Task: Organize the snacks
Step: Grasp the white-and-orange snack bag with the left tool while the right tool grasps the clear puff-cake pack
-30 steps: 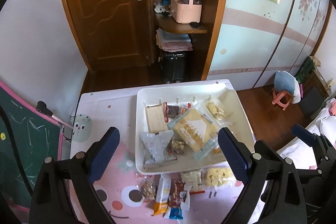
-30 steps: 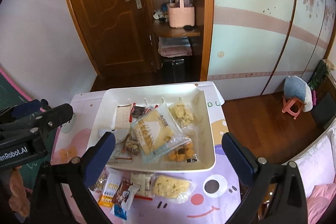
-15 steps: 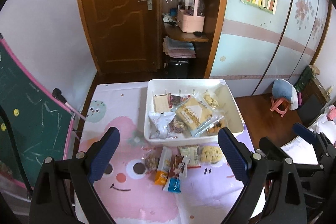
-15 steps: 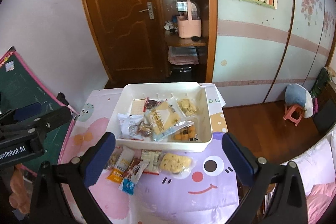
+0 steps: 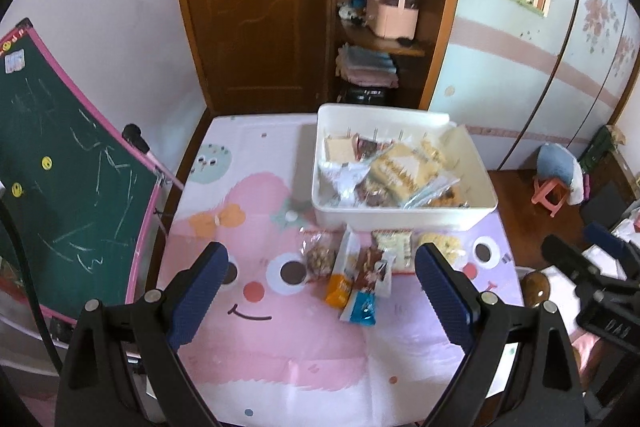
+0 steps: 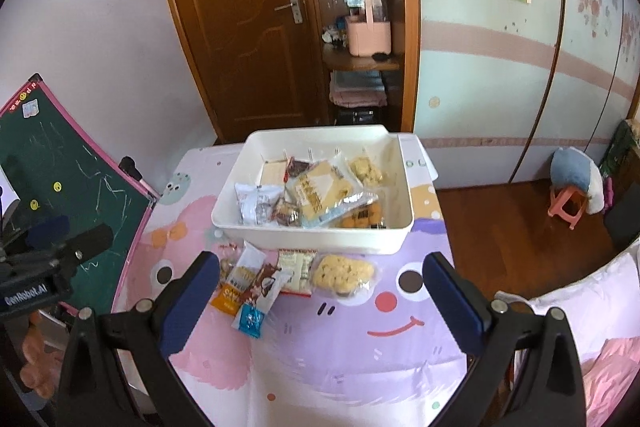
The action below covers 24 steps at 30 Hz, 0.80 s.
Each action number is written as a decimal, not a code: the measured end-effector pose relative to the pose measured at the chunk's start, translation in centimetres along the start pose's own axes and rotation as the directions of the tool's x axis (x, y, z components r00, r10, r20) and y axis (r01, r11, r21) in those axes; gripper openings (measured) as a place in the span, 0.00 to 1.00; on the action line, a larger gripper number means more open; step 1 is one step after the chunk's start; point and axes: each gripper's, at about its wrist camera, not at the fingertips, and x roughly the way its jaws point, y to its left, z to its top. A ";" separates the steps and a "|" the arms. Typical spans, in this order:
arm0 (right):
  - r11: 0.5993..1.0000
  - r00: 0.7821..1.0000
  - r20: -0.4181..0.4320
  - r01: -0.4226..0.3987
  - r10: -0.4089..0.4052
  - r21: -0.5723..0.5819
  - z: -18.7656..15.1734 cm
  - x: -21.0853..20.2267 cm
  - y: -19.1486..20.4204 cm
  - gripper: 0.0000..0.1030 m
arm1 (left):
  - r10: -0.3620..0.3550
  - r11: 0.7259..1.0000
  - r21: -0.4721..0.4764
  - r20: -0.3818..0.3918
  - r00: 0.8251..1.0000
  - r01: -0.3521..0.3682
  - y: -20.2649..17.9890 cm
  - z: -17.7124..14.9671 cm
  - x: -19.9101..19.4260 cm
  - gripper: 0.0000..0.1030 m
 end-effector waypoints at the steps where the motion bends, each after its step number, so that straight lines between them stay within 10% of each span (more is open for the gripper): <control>1: 1.000 1.000 -0.013 0.003 -0.003 0.006 -0.2 0.6 -0.2 0.99 | 0.003 1.000 0.005 -0.006 1.000 -0.003 0.0 -0.4 0.6 0.91; 10: 0.999 0.984 -0.172 0.044 -0.039 0.028 -2.0 6.5 -1.7 0.99 | -0.008 0.999 0.044 -0.133 0.991 0.014 -0.1 -2.7 8.8 0.85; 24: 0.990 0.919 -0.393 0.082 -0.031 0.112 -3.9 18.1 -4.5 0.98 | -0.075 0.997 -0.029 -0.384 0.920 0.069 1.1 -5.1 21.0 0.69</control>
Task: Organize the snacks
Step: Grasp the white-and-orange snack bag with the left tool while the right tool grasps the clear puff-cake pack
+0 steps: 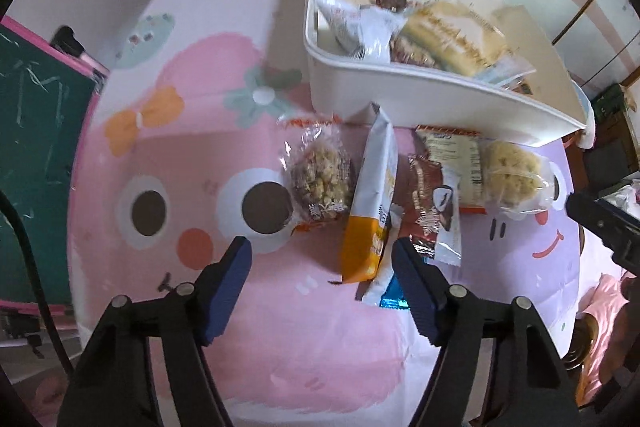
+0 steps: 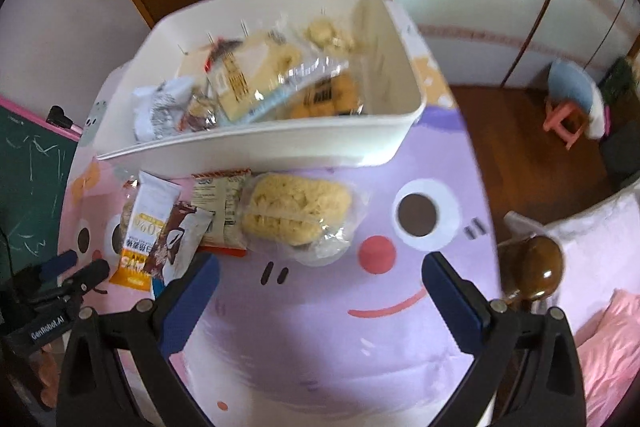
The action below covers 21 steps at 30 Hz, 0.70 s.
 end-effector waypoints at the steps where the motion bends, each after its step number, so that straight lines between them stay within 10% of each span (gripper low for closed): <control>1: 1.000 1.000 -0.015 -0.008 0.008 0.015 0.1 0.6 0.0 0.98 | -0.004 1.000 0.000 -0.010 1.000 0.004 0.1 0.1 0.5 0.68; 21: 0.999 0.993 -0.110 -0.025 0.028 0.033 0.7 7.4 1.1 0.93 | -0.070 0.998 -0.010 -0.135 0.988 0.069 -1.2 1.9 5.7 0.40</control>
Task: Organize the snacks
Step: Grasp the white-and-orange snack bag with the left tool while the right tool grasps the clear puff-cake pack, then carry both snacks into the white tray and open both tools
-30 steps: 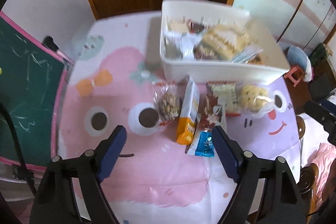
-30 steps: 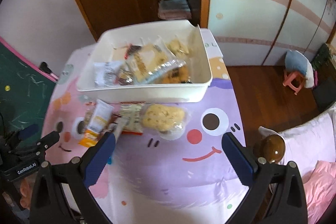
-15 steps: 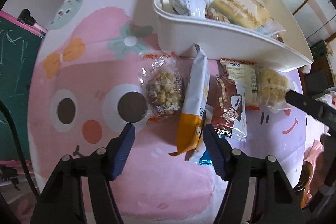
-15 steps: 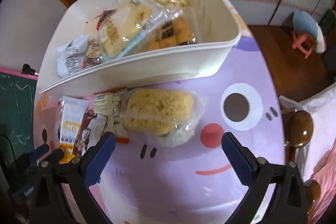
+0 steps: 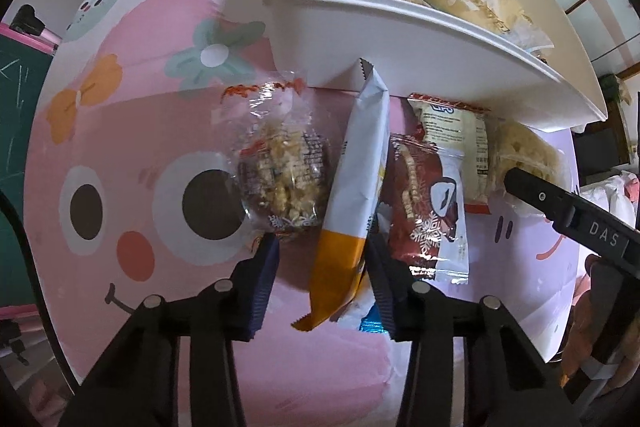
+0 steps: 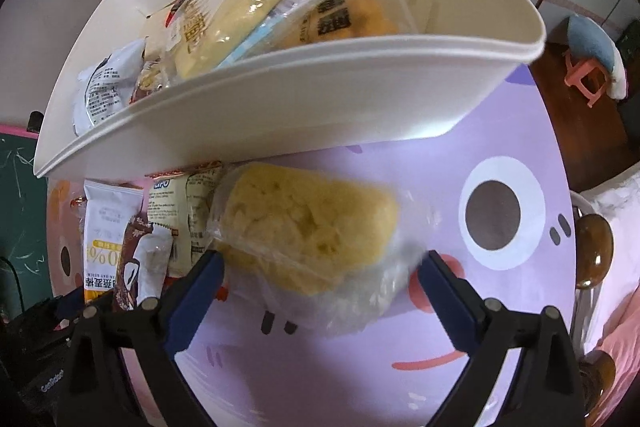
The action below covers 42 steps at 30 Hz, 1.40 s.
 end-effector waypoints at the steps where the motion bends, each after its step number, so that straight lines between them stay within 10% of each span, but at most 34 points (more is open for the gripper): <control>1: 1.000 1.000 -0.001 -0.003 0.003 -0.003 0.0 0.0 0.2 0.92 | -0.005 1.000 -0.002 -0.002 1.000 0.005 -0.1 0.1 0.1 0.36; 5: 0.999 1.000 0.022 -0.023 0.023 -0.026 -0.2 -0.2 0.8 0.83 | -0.034 0.999 0.007 -0.004 0.999 0.034 -0.9 0.3 0.2 0.18; 17: 0.989 0.994 0.100 -0.023 0.037 -0.144 -1.9 -3.8 3.3 0.39 | -0.002 1.000 0.028 0.074 0.997 0.000 -2.8 -1.0 -1.9 0.15; 32: 0.983 0.980 0.186 -0.042 0.076 -0.179 -5.0 -11.4 2.8 0.37 | -0.018 0.998 0.069 0.235 0.972 0.002 -2.8 -4.3 -12.1 0.14; 42: 0.979 0.933 0.344 -0.035 0.105 -0.202 -4.2 -19.0 4.3 0.37 | -0.024 0.995 0.099 0.337 0.941 -0.010 -4.1 -5.0 -18.6 0.15</control>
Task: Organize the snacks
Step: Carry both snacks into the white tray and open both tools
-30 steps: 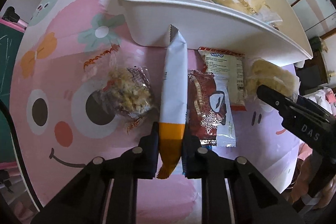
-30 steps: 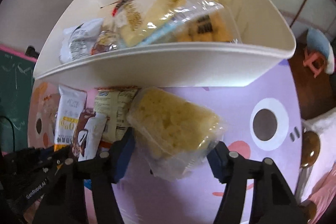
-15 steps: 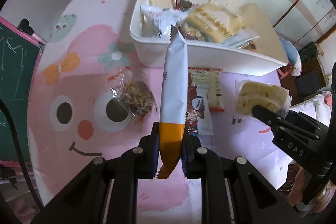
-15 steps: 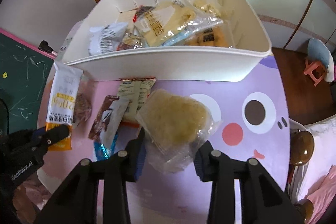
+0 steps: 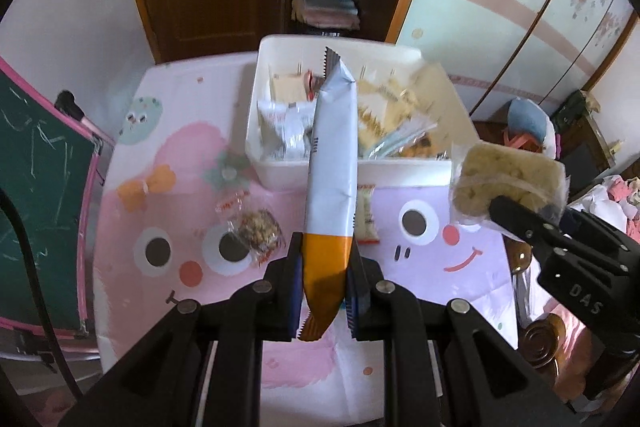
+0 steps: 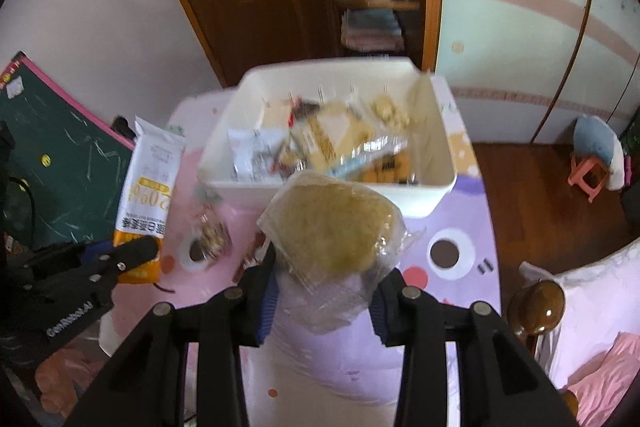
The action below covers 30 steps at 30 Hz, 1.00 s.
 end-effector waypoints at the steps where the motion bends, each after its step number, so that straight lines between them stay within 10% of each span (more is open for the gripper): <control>1: 1.000 1.000 0.020 0.000 0.000 -0.004 0.5 -0.8 0.2 0.37 | 0.003 1.000 0.001 0.010 1.000 -0.003 -0.1 0.3 -0.5 0.15; 17: 0.994 0.968 0.237 0.101 -0.089 -0.040 9.4 -6.4 1.1 0.37 | -0.002 0.998 0.063 0.200 0.980 -0.011 -1.0 10.4 -6.6 0.15; 30: 0.999 0.978 0.204 0.045 -0.050 0.031 16.9 -0.7 0.6 0.38 | 0.009 0.997 0.069 0.128 0.992 -0.018 -0.9 18.1 0.1 0.15</control>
